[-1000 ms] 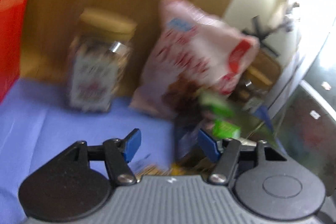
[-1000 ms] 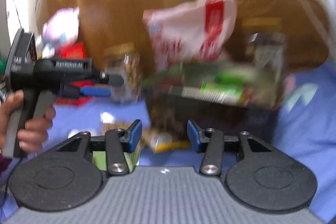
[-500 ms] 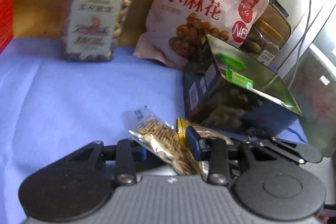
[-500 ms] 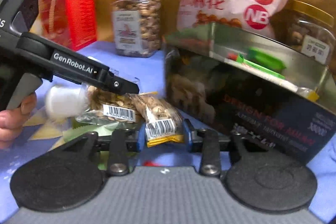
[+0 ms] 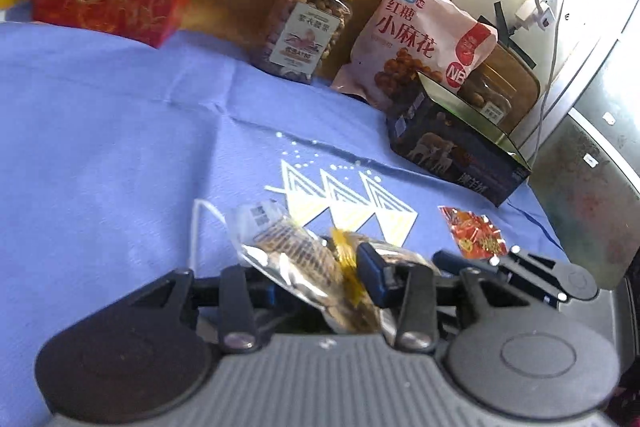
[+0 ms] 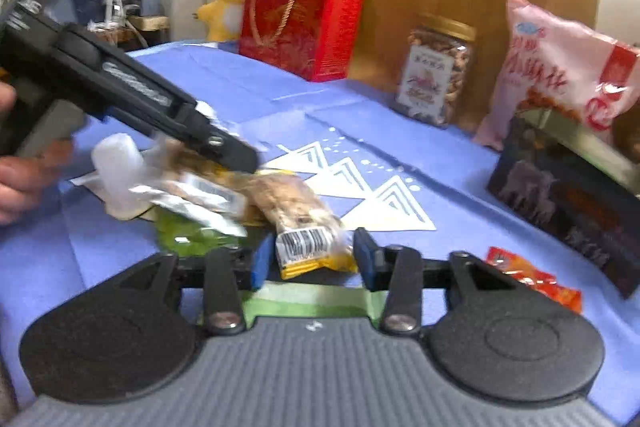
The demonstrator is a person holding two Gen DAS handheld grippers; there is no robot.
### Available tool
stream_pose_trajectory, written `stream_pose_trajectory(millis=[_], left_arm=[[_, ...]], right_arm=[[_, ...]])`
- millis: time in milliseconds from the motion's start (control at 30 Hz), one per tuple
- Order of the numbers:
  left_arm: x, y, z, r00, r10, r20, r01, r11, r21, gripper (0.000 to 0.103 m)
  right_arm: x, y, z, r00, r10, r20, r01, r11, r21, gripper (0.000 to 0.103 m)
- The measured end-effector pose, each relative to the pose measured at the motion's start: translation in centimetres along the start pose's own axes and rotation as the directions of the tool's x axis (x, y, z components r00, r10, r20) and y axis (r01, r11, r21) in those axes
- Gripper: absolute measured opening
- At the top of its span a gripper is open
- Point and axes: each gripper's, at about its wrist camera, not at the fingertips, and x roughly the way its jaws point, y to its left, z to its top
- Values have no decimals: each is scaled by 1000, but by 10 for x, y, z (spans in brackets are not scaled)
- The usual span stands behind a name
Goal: Organize snacks
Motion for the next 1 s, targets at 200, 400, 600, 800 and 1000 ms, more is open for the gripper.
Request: stream_pose_trajectory(millis=[200, 400, 600, 800, 1000], left_arm=[[-33, 2, 13, 995, -22, 95, 24, 999, -24, 42], [-29, 2, 24, 992, -60, 114, 63, 998, -26, 42], [-24, -6, 29, 989, -100, 113, 100, 995, 6, 57], [-41, 22, 28, 985, 47, 163, -39, 998, -51, 70], [-57, 60, 11, 985, 70, 161, -48, 990, -135, 70]], right_arm=[[-31, -8, -10, 998, -46, 44, 39, 988, 148, 58], [-50, -7, -17, 996, 38, 79, -56, 969, 241, 58], [-38, 23, -2, 988, 135, 73, -147, 971, 187, 58], [-21, 41, 9, 985, 170, 31, -172, 978, 118, 58], [9, 40, 8, 999, -1, -39, 4, 998, 67, 60]])
